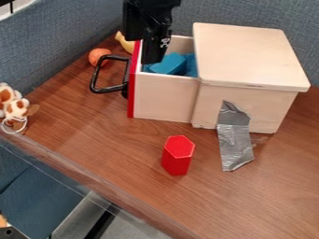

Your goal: Take the blue object out of the drawer and put it on the bottom left side of the table

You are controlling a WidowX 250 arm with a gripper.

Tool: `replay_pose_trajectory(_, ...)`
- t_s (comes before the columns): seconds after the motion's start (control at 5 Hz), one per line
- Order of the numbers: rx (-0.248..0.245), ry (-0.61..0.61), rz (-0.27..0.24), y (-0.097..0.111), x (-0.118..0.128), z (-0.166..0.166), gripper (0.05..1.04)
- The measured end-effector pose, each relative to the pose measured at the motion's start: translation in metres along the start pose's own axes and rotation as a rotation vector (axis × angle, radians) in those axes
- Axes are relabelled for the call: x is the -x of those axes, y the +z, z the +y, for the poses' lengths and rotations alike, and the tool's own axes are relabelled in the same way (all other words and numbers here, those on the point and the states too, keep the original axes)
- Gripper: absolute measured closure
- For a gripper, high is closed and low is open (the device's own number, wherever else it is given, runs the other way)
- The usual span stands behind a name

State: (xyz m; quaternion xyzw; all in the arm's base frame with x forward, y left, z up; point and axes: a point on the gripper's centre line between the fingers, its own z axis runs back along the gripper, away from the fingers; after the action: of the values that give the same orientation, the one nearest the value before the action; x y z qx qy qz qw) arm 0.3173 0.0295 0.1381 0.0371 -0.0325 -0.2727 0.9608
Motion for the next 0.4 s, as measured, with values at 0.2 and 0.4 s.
replay_pose_trajectory(0.2,0.023,0.004,0.022,-0.010,0.001,-0.002,0.083)
replay_pose_trajectory(0.4,0.039,0.086,0.002,-0.026,-0.008,0.020,0.083)
